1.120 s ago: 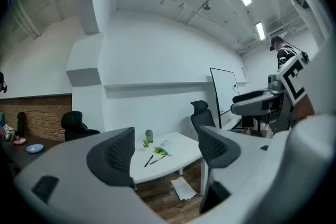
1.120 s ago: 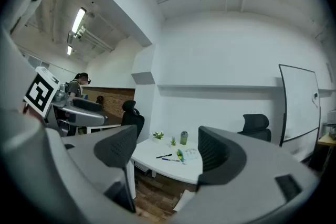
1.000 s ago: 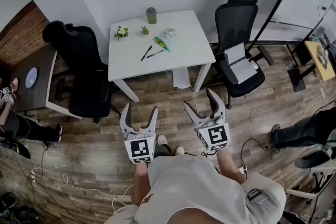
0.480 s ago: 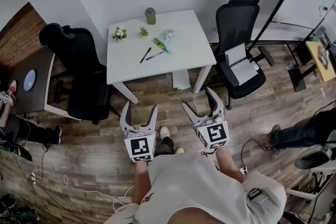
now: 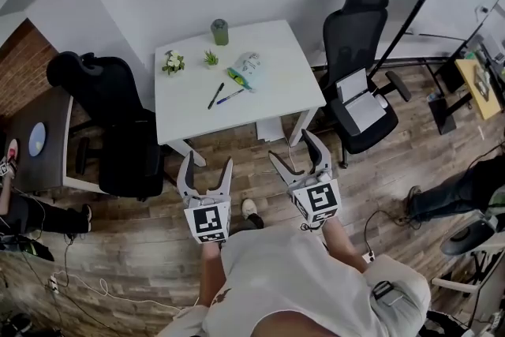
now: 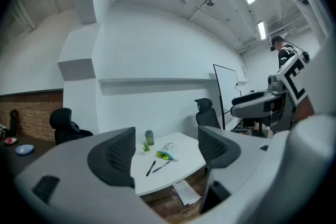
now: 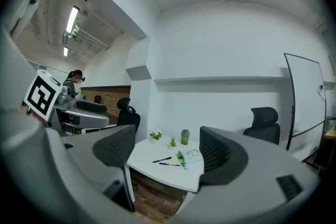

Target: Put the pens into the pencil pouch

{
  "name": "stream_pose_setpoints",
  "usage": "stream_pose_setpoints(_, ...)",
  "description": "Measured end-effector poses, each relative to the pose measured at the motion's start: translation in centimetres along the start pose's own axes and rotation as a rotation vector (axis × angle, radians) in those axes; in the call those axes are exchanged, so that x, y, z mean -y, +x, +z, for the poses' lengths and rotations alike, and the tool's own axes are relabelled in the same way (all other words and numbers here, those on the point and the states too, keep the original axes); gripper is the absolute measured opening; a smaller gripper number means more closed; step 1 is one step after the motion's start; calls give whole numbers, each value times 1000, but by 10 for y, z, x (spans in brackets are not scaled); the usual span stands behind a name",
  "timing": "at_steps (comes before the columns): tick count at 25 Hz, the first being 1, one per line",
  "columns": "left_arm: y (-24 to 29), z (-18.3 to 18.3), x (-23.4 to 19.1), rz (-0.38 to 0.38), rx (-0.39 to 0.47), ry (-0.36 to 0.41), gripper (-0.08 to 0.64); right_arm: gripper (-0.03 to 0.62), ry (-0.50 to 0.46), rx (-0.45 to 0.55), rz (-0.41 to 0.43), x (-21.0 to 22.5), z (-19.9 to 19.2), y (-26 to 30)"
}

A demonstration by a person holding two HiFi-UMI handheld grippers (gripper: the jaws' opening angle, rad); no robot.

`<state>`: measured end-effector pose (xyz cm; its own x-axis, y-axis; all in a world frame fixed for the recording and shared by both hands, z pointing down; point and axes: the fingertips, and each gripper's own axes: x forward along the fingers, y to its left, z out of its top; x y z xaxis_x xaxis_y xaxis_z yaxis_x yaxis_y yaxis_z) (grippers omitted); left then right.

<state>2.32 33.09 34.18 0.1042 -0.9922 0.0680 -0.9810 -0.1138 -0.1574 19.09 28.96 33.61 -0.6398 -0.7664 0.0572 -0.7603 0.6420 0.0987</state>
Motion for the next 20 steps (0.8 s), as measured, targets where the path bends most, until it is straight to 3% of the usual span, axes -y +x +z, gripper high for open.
stream_pose_setpoints(20,96,-15,-76,-84,0,-18,367,370,-4,-59,-82,9,-8,109)
